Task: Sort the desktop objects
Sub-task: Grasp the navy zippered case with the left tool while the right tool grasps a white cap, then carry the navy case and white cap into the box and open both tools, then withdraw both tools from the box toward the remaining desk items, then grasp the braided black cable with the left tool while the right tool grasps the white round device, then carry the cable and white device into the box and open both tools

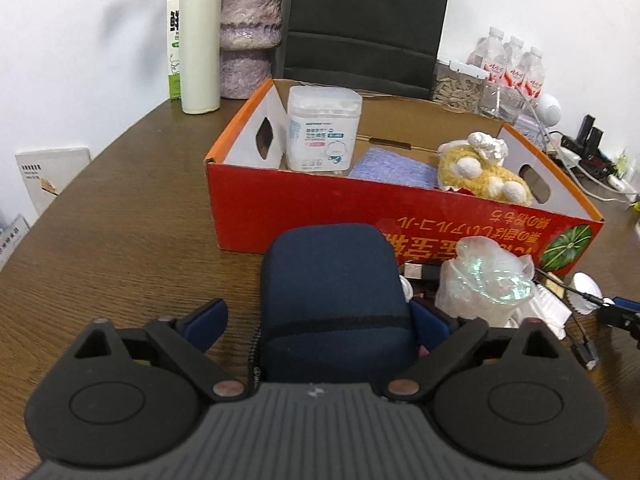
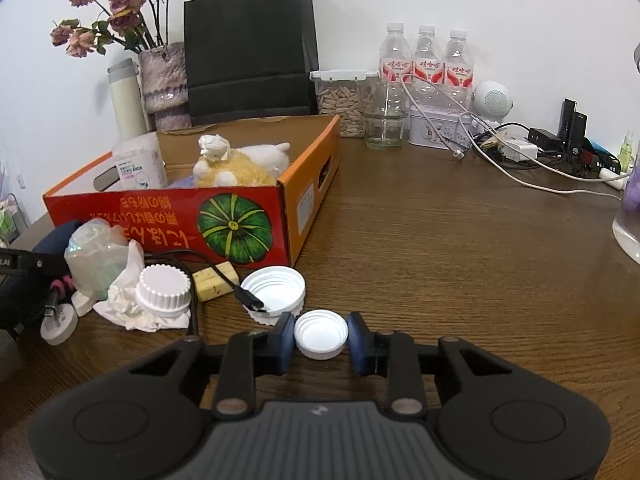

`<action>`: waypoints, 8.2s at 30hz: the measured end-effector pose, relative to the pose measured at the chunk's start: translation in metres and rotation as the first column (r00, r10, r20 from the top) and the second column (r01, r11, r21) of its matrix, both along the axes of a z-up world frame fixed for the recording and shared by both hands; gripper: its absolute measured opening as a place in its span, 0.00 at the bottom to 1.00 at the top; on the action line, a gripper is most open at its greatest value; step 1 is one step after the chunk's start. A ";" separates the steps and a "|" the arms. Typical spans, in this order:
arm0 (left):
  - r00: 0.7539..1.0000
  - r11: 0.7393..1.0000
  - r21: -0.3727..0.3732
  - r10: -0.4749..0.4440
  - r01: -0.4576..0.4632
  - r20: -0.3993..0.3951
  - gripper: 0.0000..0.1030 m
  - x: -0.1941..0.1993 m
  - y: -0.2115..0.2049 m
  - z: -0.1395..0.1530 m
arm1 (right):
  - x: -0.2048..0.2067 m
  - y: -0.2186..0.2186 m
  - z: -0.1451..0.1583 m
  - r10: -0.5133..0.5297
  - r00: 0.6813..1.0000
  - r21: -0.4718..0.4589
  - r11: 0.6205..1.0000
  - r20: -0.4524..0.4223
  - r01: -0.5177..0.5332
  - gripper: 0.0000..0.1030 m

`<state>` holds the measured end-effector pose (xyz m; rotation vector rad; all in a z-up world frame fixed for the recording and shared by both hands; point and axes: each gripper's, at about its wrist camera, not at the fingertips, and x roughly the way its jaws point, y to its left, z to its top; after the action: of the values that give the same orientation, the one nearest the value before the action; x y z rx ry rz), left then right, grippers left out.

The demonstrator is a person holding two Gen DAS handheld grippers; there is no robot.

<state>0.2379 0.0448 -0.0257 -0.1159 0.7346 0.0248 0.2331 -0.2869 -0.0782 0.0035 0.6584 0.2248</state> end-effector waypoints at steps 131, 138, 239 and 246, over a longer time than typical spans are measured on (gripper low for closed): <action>0.953 0.984 0.179 -0.068 0.014 0.295 1.00 -0.014 -0.001 0.067 | 0.016 0.095 0.072 0.140 0.969 -0.110 0.987 0.202 -0.120 1.00; 0.971 0.988 0.154 -0.050 0.014 0.232 1.00 -0.033 0.003 0.052 | -0.010 0.076 0.057 0.099 0.983 -0.131 0.988 0.155 -0.079 1.00; 0.977 0.971 0.108 -0.211 0.214 -0.039 1.00 -0.010 -0.011 -0.019 | -0.037 0.128 -0.005 0.258 0.966 -0.059 0.965 0.023 -0.256 0.37; 0.972 0.962 0.139 -0.234 0.235 -0.023 0.89 -0.017 -0.018 -0.016 | -0.038 0.129 -0.005 0.261 0.965 -0.057 0.964 0.023 -0.259 0.37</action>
<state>0.2206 0.0263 -0.0412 0.1072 0.7470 -0.1492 0.1946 -0.1579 -0.0831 -0.1383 0.6340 0.4597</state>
